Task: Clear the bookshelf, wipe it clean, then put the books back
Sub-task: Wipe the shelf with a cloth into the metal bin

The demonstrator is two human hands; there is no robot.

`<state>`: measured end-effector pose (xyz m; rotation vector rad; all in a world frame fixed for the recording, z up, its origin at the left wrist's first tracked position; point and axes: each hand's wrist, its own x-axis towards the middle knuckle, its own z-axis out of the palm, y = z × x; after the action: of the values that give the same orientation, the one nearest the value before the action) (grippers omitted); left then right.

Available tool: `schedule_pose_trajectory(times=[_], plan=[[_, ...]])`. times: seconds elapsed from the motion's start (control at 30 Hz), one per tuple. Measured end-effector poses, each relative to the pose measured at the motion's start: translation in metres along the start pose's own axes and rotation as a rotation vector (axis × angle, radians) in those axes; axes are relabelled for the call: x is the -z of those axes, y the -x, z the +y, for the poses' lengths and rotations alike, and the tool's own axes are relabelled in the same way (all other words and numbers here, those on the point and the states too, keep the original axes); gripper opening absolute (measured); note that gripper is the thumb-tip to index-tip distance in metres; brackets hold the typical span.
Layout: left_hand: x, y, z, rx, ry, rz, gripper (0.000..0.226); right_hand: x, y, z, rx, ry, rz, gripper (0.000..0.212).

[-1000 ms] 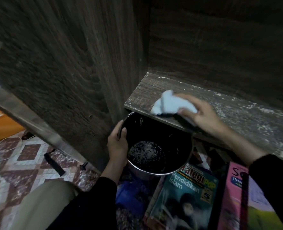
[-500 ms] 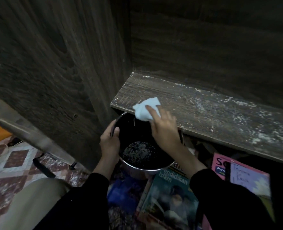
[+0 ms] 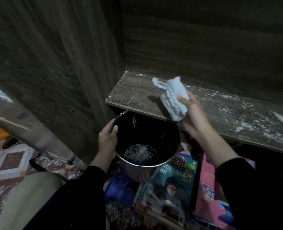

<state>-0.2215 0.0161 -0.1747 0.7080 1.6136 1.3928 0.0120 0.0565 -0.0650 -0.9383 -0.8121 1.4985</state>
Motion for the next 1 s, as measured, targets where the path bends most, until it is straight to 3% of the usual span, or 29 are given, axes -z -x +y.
schedule_pose_trajectory(times=[0.07,0.13,0.27,0.43,0.53,0.67,1.0], plan=[[-0.001,0.002,0.001,0.008,0.024,-0.023,0.034,0.027,-0.002,-0.018,0.049,-0.091,0.08,0.045],[-0.002,0.003,-0.002,0.011,0.035,-0.028,0.035,0.061,0.0,-0.035,0.15,-0.007,0.26,0.047],[0.002,0.0,-0.009,0.001,0.045,-0.057,0.035,0.136,0.019,-0.066,0.399,0.615,0.723,0.049],[-0.002,-0.004,-0.012,-0.027,0.033,-0.095,0.035,0.226,0.04,-0.091,0.258,1.204,1.057,0.049],[-0.005,-0.003,-0.013,-0.019,0.051,-0.114,0.035,0.257,0.049,-0.091,0.125,1.425,1.057,0.053],[-0.009,-0.004,-0.015,-0.019,0.033,-0.142,0.035,0.272,0.058,-0.078,-0.038,1.566,0.914,0.049],[-0.021,0.009,-0.011,-0.008,0.089,-0.111,0.037,0.248,0.039,-0.063,-0.115,1.5,0.835,0.05]])
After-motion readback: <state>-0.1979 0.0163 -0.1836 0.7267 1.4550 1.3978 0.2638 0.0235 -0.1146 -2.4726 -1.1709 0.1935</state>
